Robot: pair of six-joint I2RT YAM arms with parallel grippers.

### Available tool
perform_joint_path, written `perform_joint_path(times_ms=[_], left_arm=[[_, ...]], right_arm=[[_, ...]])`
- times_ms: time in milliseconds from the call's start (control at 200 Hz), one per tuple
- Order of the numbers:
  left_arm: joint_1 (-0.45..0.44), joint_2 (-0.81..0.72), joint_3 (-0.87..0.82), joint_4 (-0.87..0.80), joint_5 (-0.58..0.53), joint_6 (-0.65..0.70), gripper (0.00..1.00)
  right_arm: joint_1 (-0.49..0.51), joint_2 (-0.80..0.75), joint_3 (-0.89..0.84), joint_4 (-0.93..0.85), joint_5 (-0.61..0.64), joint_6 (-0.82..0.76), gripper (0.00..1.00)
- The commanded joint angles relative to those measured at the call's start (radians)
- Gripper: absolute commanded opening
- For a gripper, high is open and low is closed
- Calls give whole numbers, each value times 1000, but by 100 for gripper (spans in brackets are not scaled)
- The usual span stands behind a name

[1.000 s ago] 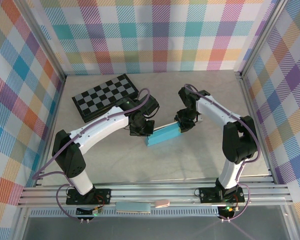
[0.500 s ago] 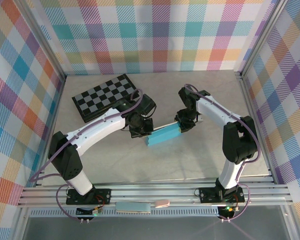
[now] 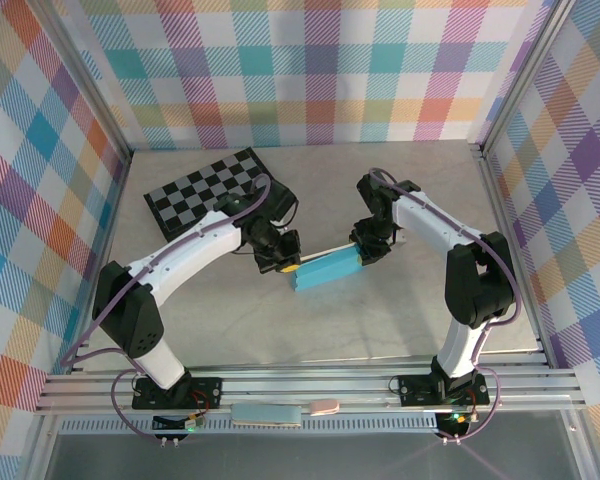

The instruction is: Fold the paper box

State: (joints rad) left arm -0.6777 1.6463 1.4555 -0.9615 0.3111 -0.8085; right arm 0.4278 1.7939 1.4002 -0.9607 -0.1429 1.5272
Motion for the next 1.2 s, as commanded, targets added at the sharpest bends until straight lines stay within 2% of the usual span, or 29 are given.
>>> perform_joint_path(times_ms=[0,160,470,540,670,865,1100,1195], left_arm=[[15,-6,-25,56,90,-14,0],[30,-15,-69,118,147,-46,0],[47,-2,-35,24,140,37,0],[47,9,2,-30,108,76,14],[45,8,66,-90,45,110,30],[16,38,81,-104,39,129,31],[0,61,128,-206,-48,183,31],[-2,59,123,-196,-51,183,30]], right_arm=[[12,18,-19,-25,-23,8,31],[13,19,-15,-24,-30,10,31],[11,24,2,-37,-32,4,32],[11,25,4,-40,-32,2,32],[11,23,-4,-37,-30,5,32],[11,24,-5,-35,-32,8,32],[12,25,-7,-33,-32,10,32],[11,27,-6,-30,-32,12,32]])
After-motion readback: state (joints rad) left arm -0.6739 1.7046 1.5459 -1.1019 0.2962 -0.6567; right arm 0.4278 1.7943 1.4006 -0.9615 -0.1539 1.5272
